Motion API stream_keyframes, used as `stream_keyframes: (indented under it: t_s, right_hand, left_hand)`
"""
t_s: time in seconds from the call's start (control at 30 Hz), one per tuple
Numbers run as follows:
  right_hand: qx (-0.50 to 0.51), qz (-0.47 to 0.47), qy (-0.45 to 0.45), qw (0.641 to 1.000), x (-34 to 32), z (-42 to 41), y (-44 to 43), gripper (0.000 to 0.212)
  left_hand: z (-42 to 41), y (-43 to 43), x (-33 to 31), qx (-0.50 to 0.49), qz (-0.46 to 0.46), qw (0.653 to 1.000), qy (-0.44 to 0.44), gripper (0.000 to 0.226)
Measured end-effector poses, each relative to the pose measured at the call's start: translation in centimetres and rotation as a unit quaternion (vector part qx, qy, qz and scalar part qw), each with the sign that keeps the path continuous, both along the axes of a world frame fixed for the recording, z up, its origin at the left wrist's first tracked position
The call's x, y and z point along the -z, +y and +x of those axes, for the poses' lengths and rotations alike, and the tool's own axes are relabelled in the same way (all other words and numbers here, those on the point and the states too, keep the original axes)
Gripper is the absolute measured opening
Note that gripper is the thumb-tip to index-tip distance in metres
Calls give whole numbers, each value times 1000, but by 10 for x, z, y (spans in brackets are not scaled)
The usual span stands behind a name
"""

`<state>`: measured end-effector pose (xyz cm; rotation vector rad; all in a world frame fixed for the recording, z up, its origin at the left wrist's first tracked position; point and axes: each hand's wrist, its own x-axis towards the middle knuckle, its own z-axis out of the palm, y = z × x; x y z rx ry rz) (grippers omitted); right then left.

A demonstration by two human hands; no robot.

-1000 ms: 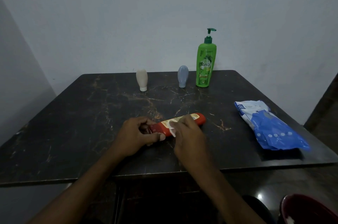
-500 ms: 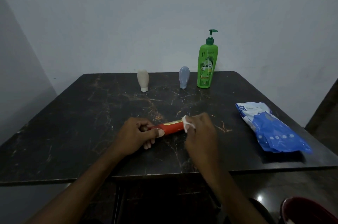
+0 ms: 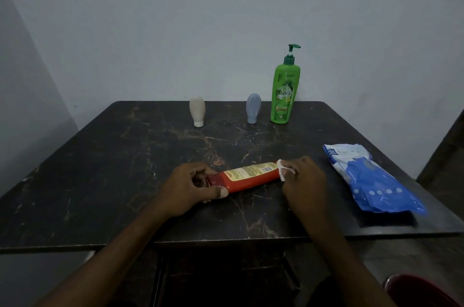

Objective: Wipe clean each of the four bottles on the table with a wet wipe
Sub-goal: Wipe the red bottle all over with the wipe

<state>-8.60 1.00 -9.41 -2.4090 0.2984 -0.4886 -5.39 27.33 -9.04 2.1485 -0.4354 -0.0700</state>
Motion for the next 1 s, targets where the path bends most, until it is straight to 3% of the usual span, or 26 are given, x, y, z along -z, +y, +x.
stream_keyframes:
  t_s: [0.17,0.4,0.57,0.77,1.0]
  right_hand:
    - [0,3,-7,1000,-1,-6,28,38]
    - [-160,-91,-101,978,11,-33,92,43]
    - [-97,-75,-71,990,8,-19,59,38]
    - [45,64,-34,996,-3,-7,3,30]
    - [-14,29,-73,997,-10,-14,48,32]
  left_hand:
    - [1,-1,-1,4,13,1000,0,54]
    - [-1,-1,1,-8,7,1000,-28,54]
    - [-1,0,-2,-3,4,1000,-13,56]
    - [-1,0,-1,-7,7,1000,-14,56]
    - [-3,-2,-3,-19,8,999,-31,52]
